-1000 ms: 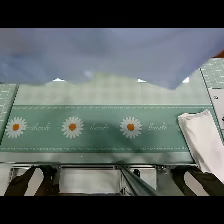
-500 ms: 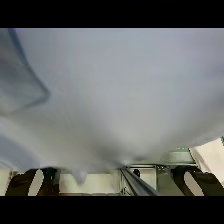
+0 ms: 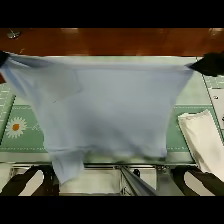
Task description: Fold the shirts.
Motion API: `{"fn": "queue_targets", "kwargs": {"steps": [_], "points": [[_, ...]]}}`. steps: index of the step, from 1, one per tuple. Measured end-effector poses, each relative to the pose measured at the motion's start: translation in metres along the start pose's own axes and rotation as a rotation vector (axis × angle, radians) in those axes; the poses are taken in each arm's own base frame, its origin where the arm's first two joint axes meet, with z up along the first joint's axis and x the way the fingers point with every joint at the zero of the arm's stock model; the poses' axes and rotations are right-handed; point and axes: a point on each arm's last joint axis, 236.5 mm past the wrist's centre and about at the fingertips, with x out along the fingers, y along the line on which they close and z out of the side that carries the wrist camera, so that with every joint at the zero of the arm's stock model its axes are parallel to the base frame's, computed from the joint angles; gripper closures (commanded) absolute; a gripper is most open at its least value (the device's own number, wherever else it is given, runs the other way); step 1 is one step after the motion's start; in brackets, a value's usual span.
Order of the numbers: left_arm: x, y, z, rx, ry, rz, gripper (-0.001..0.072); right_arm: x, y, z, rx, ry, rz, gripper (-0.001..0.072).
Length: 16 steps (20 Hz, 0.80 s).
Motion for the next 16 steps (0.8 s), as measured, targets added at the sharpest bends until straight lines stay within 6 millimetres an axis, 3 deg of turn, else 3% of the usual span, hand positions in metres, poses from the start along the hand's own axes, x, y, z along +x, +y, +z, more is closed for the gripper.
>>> {"fn": "queue_targets", "kwargs": {"steps": [5,8,10,12,16], "points": [[0.124,0.023,-0.030,-0.204,0.117,-0.055,0.0681,0.130,-0.045,0.022,0.167,0.040,0.076,0.0697],[0.178,0.026,-0.048,-0.326,0.159,-0.094,0.0680,0.184,-0.056,0.032,0.218,0.070,0.112,0.0697],[0.203,0.025,-0.059,-0.400,0.187,-0.119,0.0679,0.210,-0.061,0.037,0.247,0.086,0.130,0.0697],[0.216,0.022,-0.068,-0.450,0.212,-0.143,0.0680,0.224,-0.063,0.036,0.267,0.116,0.144,0.0697],[0.210,0.025,-0.081,-0.436,0.292,-0.183,0.0680,0.218,-0.067,0.026,0.275,0.201,0.178,0.0697]]}}
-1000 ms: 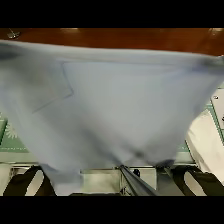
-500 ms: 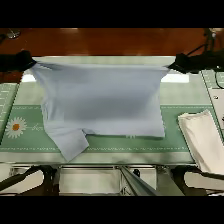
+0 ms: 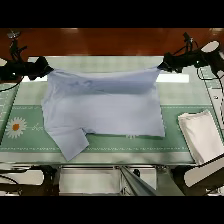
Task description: Fold the shirts.
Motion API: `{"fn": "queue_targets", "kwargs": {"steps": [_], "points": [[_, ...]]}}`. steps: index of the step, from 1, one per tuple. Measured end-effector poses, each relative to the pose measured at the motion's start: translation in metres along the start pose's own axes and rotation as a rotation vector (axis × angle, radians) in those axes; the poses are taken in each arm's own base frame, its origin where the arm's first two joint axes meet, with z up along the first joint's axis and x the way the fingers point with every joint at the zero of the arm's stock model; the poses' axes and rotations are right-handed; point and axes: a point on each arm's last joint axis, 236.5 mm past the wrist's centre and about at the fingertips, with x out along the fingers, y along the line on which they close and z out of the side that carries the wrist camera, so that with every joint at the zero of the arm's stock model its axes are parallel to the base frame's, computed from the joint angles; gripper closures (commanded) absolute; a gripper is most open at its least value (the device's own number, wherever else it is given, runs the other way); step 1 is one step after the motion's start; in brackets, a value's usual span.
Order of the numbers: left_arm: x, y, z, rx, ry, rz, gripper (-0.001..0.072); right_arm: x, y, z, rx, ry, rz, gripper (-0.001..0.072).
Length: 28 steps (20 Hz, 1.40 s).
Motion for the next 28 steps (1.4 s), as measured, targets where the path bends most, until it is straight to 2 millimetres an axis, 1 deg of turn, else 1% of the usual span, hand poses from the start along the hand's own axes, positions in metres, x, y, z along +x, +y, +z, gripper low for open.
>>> {"fn": "queue_targets", "kwargs": {"steps": [2,4,5,7,8,9,10,11,13,14,15,17,19,21,23,24,26,28], "points": [[-0.007,0.011,-0.015,0.018,0.083,0.015,0.0680,-0.006,-0.006,-0.019,0.004,0.089,0.003,0.0697],[-0.011,0.026,-0.035,0.037,0.184,0.042,0.0680,-0.007,-0.017,-0.046,-0.001,0.201,-0.022,0.0697],[-0.011,0.034,-0.048,0.047,0.241,0.061,0.0679,-0.004,-0.024,-0.061,-0.007,0.254,-0.042,0.0697],[-0.010,0.049,-0.071,0.046,0.331,0.089,0.0679,0.004,-0.033,-0.082,-0.017,0.318,-0.064,0.0696],[-0.009,0.055,-0.080,0.042,0.368,0.100,0.0660,0.010,-0.038,-0.091,-0.020,0.343,-0.076,0.0675],[-0.008,0.060,-0.088,0.036,0.399,0.107,0.0455,0.015,-0.040,-0.099,-0.022,0.362,-0.082,0.0432],[-0.007,0.064,-0.095,0.031,0.428,0.111,0.0057,0.020,-0.040,-0.103,-0.021,0.374,-0.084,0.0059],[-0.008,0.067,-0.102,0.027,0.460,0.115,0.0006,0.023,-0.042,-0.107,-0.021,0.383,-0.090,0.0089],[-0.014,0.071,-0.111,0.002,0.507,0.130,0.0006,0.019,-0.041,-0.110,-0.015,0.400,-0.083,0.0089],[-0.018,0.073,-0.114,-0.021,0.523,0.139,0.0006,0.013,-0.042,-0.110,-0.006,0.407,-0.083,0.0089],[-0.024,0.078,-0.116,-0.037,0.538,0.155,0.0006,0.003,-0.042,-0.109,0.004,0.410,-0.080,0.0089],[-0.042,0.081,-0.121,-0.068,0.555,0.173,0.0007,-0.025,-0.049,-0.107,0.021,0.402,-0.093,0.0089],[-0.067,0.097,-0.138,-0.089,0.581,0.228,0.0007,-0.054,-0.058,-0.111,0.035,0.369,-0.108,0.0089],[-0.093,0.122,-0.171,-0.134,0.630,0.301,0.0007,-0.072,-0.071,-0.122,0.082,0.309,-0.107,0.0089],[-0.111,0.139,-0.205,-0.209,0.637,0.314,0.0007,-0.077,-0.069,-0.143,0.133,0.262,-0.051,0.0090],[-0.117,0.144,-0.222,-0.253,0.631,0.296,0.0007,-0.077,-0.066,-0.155,0.149,0.244,-0.018,0.0089],[-0.121,0.144,-0.247,-0.342,0.595,0.238,0.0007,-0.076,-0.058,-0.176,0.170,0.212,0.029,0.0089],[-0.119,0.141,-0.264,-0.409,0.560,0.189,0.0007,-0.074,-0.052,-0.191,0.186,0.177,0.056,0.0090]]}}
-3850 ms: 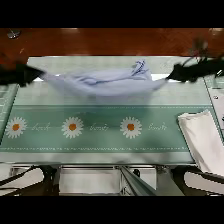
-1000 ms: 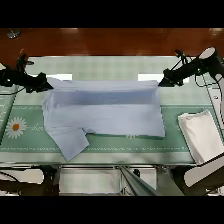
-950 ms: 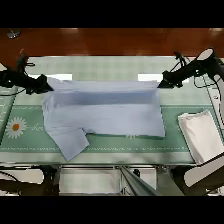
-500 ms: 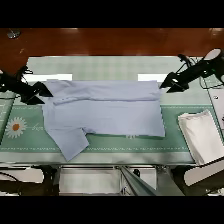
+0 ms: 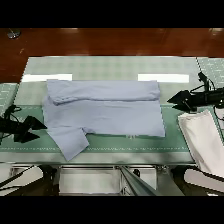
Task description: Fold the shirts.
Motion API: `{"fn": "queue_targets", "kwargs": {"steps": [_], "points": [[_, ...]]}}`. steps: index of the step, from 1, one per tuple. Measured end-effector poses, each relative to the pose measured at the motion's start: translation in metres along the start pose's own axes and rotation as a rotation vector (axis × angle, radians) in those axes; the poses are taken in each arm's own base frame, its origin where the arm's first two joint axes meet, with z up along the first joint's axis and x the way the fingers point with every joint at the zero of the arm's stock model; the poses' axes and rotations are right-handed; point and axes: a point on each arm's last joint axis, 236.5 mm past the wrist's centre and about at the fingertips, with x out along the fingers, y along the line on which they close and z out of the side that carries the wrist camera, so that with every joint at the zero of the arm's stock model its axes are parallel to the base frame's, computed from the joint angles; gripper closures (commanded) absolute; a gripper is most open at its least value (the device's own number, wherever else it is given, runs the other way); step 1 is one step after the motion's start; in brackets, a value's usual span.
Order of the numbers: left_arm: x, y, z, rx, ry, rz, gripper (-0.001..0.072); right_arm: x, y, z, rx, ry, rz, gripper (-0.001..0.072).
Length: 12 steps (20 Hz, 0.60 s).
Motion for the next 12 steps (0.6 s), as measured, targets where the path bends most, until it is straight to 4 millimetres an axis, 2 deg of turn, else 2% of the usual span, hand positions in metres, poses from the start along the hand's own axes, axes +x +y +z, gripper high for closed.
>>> {"fn": "queue_targets", "kwargs": {"steps": [4,9,10,11,12], "points": [[0.022,-0.016,-0.015,-0.015,-0.003,-0.095,0.0007,0.005,0.002,-0.017,0.014,-0.027,0.024,0.0089],[0.053,-0.045,-0.039,0.043,0.063,-0.128,0.0010,0.005,0.005,-0.018,0.026,-0.049,0.047,0.0089],[0.058,-0.049,-0.042,0.057,0.070,-0.127,0.0092,0.001,0.005,-0.016,0.029,-0.057,0.049,0.0089],[0.061,-0.051,-0.045,0.075,0.075,-0.119,0.0507,-0.004,0.004,-0.016,0.032,-0.058,0.052,0.0089],[0.063,-0.049,-0.043,0.104,0.067,-0.099,0.0680,-0.008,0.000,-0.017,0.041,-0.050,0.043,0.0089]]}}
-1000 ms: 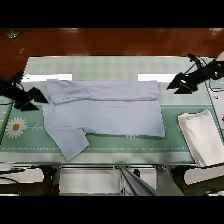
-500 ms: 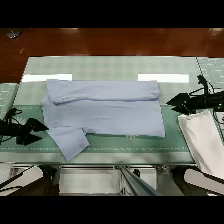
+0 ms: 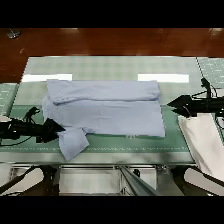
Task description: Fold the shirts.
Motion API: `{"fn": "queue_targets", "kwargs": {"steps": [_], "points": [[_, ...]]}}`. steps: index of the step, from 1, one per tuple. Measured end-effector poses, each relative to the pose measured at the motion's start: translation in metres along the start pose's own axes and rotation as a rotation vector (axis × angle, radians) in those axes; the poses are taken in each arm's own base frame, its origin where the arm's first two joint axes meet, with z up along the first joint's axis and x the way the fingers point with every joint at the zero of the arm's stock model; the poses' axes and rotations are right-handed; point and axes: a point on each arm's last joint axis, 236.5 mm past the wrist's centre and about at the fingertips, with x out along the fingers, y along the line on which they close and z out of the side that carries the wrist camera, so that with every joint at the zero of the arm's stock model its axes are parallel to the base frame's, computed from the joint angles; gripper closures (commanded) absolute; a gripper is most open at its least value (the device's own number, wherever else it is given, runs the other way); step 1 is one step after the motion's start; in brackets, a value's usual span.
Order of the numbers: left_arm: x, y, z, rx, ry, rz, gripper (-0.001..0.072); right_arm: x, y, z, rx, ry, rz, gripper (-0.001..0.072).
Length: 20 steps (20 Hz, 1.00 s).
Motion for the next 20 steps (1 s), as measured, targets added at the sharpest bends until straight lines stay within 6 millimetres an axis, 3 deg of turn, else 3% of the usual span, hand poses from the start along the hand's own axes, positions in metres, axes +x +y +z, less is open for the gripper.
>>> {"fn": "queue_targets", "kwargs": {"steps": [2,6,9,12,17,18,19,20], "points": [[0.001,-0.004,-0.002,0.056,0.015,0.001,0.0679,-0.008,-0.017,-0.014,0.042,0.057,-0.053,0.0089],[-0.002,-0.022,-0.005,0.113,0.032,-0.052,0.0680,-0.003,-0.051,-0.080,0.154,0.286,-0.193,0.0089],[-0.003,-0.031,-0.006,0.129,0.036,-0.083,0.0679,0.009,-0.063,-0.121,0.180,0.415,-0.265,0.0090],[-0.004,-0.034,-0.006,0.135,0.035,-0.095,0.0679,0.024,-0.063,-0.131,0.163,0.431,-0.296,0.0090],[-0.004,-0.036,-0.004,0.139,0.030,-0.100,0.0679,0.058,-0.039,-0.113,0.149,0.331,-0.252,0.0092],[-0.004,-0.036,-0.004,0.139,0.028,-0.100,0.0679,0.063,-0.035,-0.108,0.148,0.307,-0.241,0.0249],[-0.004,-0.036,-0.003,0.141,0.026,-0.100,0.0679,0.068,-0.032,-0.103,0.139,0.280,-0.237,0.0574],[-0.005,-0.037,-0.002,0.143,0.022,-0.100,0.0679,0.071,-0.030,-0.100,0.130,0.266,-0.234,0.0697]]}}
